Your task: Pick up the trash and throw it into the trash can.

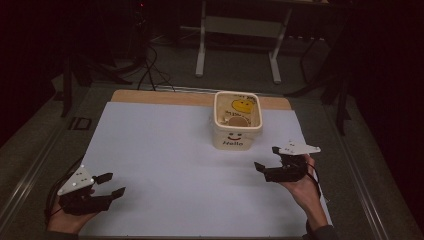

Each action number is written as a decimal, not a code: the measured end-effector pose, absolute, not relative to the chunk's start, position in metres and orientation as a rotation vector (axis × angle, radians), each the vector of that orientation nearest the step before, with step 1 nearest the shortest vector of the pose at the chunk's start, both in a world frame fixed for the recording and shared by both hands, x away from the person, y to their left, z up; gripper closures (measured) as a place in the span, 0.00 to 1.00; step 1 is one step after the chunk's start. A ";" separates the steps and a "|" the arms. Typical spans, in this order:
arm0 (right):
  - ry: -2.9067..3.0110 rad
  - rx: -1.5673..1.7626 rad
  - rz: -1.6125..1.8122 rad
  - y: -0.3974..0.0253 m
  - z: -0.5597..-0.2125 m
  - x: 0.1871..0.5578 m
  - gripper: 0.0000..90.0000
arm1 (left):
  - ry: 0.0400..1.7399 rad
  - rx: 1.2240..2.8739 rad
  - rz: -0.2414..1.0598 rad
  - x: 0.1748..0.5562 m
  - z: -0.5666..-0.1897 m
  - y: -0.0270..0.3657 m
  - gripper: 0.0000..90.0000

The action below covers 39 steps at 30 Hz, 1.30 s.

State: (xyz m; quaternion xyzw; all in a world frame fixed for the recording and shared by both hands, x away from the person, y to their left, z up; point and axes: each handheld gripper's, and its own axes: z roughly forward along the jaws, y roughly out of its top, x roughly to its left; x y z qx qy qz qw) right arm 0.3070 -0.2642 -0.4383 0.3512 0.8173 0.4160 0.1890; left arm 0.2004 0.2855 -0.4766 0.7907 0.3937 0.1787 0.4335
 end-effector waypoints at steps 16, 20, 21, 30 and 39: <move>2.294 1.002 1.181 -0.273 -0.444 0.296 0.13 | 0.986 1.965 0.455 0.200 -0.476 0.286 0.36; 2.294 0.994 1.183 -0.274 -0.445 0.293 0.13 | 0.987 1.963 0.459 0.200 -0.476 0.286 0.36; 2.296 0.994 1.184 -0.274 -0.445 0.292 0.13 | 0.988 1.961 0.460 0.200 -0.476 0.286 0.36; 2.298 0.995 1.183 -0.277 -0.450 0.287 0.13 | 0.995 1.951 0.469 0.199 -0.475 0.288 0.35; 2.300 0.998 1.182 -0.282 -0.452 0.285 0.12 | 1.004 1.948 0.480 0.200 -0.475 0.288 0.34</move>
